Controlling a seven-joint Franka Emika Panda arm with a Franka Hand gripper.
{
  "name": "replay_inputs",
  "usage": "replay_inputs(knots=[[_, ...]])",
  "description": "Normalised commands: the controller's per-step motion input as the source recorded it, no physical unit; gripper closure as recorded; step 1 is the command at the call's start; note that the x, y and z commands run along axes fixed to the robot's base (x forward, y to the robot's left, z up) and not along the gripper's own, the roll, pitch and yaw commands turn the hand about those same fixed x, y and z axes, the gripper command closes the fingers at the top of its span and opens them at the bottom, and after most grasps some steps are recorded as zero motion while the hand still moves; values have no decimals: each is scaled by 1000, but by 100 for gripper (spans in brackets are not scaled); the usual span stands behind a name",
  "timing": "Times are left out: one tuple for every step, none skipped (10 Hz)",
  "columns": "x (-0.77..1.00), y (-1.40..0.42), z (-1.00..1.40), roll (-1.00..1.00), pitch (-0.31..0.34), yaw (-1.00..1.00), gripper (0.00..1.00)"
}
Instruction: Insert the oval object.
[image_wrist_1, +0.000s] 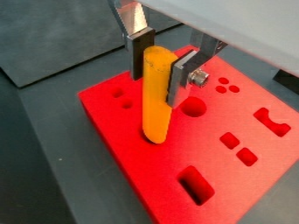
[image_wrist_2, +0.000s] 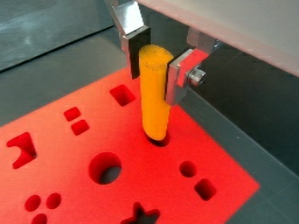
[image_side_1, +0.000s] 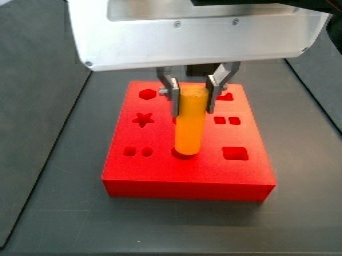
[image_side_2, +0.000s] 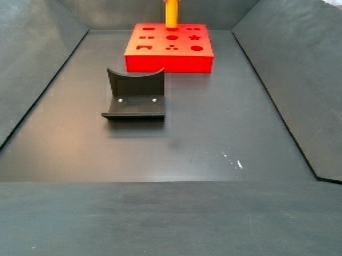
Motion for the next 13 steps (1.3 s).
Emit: replay_inputs(knots=[[166, 0, -223, 0, 0, 43, 100], [11, 106, -403, 24, 0, 63, 100], [-234, 0, -257, 0, -7, 0, 100], [-320, -71, -229, 0, -9, 0, 100], [-63, -197, -240, 0, -21, 0, 100], [0, -143, -234, 0, -4, 0, 100], [206, -71, -331, 0, 0, 0, 100], [703, 0, -660, 0, 70, 0, 100], [511, 0, -743, 0, 64, 0, 100], [391, 0, -700, 20, 13, 0, 100], [260, 3, -591, 54, 0, 0, 100], [-57, 0, -449, 31, -1, -6, 100], [-143, 0, -371, 14, -16, -40, 100]])
